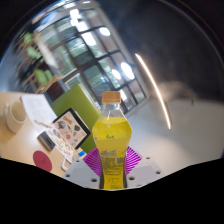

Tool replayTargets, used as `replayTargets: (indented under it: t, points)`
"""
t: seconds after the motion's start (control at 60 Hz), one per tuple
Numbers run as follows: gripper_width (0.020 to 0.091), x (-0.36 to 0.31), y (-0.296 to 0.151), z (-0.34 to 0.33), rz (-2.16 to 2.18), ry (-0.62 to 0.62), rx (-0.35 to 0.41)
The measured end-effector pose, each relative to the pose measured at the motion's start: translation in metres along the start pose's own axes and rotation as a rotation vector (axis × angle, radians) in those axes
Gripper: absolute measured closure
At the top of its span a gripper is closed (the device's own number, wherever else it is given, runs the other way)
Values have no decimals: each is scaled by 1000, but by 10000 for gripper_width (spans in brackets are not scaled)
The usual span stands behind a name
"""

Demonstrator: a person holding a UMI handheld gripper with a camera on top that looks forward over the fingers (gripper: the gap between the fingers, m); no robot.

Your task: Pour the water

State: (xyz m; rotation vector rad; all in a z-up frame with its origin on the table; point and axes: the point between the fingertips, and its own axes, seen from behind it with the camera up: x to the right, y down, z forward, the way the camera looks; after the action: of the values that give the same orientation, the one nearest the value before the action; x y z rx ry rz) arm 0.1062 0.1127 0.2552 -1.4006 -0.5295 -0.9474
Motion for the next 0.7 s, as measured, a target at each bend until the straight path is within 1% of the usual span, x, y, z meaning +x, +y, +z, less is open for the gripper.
replayTargets:
  t: [0.067, 0.15, 0.25, 0.283, 0.35, 0.4, 0.417, 0.517, 0.7]
  points:
    - [851, -38, -41, 8, -249, -23, 41]
    - [850, -88, -68, 10, -581, -67, 95]
    - [849, -142, -76, 4, -931, -97, 160]
    - [851, -151, -77, 4, -1036, -115, 184]
    - [850, -168, -81, 0, -1188, -108, 218]
    - [851, -164, -80, -13, -1263, -99, 225]
    - [850, -174, -82, 2, -1275, -93, 226]
    - [851, -177, -82, 1, -1332, -97, 226]
    - [849, -169, -73, 1, -1308, -100, 212]
